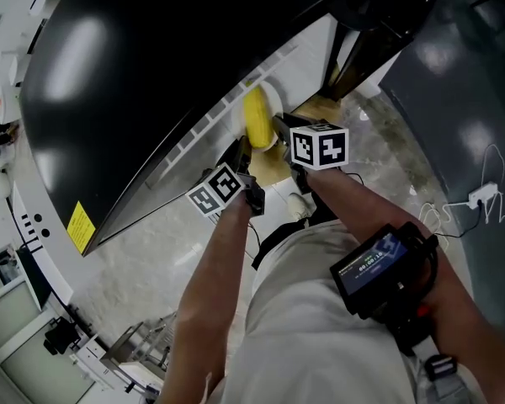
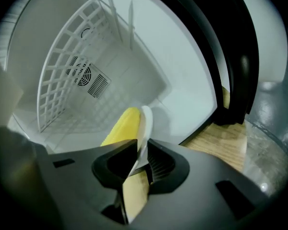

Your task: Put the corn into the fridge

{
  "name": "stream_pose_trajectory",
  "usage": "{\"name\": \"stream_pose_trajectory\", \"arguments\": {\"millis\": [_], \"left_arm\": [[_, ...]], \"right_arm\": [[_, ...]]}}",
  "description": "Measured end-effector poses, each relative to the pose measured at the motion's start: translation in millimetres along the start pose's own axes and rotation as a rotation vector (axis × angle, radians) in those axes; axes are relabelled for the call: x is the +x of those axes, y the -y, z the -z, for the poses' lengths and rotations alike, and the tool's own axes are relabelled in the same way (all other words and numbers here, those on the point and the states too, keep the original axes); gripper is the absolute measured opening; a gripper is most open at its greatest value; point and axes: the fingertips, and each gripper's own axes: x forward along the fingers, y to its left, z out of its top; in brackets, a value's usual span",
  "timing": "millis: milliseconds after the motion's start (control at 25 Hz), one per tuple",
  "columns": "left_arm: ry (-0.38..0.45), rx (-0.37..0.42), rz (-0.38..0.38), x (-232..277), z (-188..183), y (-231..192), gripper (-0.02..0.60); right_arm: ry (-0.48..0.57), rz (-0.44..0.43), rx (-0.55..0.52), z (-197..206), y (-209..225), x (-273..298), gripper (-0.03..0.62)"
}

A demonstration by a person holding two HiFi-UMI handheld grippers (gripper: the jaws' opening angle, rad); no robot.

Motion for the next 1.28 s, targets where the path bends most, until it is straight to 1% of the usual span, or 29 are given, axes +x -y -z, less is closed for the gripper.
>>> {"name": "stream_pose_trajectory", "arguments": {"millis": [160, 320, 480, 720, 1000, 1280], "left_arm": [[0.027, 0.018, -0.028, 5, -11, -4, 0.071], [0.031, 0.03, -0.055, 14, -16, -11, 0.071], [0.042, 0.048, -0.064, 26, -24, -13, 0.071], [0.054, 0.075, -0.102, 34, -35, -24, 0.071], [0.066, 0.158, -0.146, 40, -48, -30, 0.071], [0.1, 0.19, -0.177, 49, -60, -26, 0.071]], "right_arm": [[0.022, 0.007, 0.027, -4, -1, 10, 0.067], [0.029, 0.027, 0.041, -6, 3, 19, 0.067], [0.046, 0.056, 0.065, -12, 9, 27, 0.067], [0.048, 0.072, 0.048, -14, 5, 38, 0.067], [0.062, 0.09, 0.026, -21, 1, 50, 0.067], [0.078, 0.102, 0.016, -35, 3, 54, 0.067]]}}
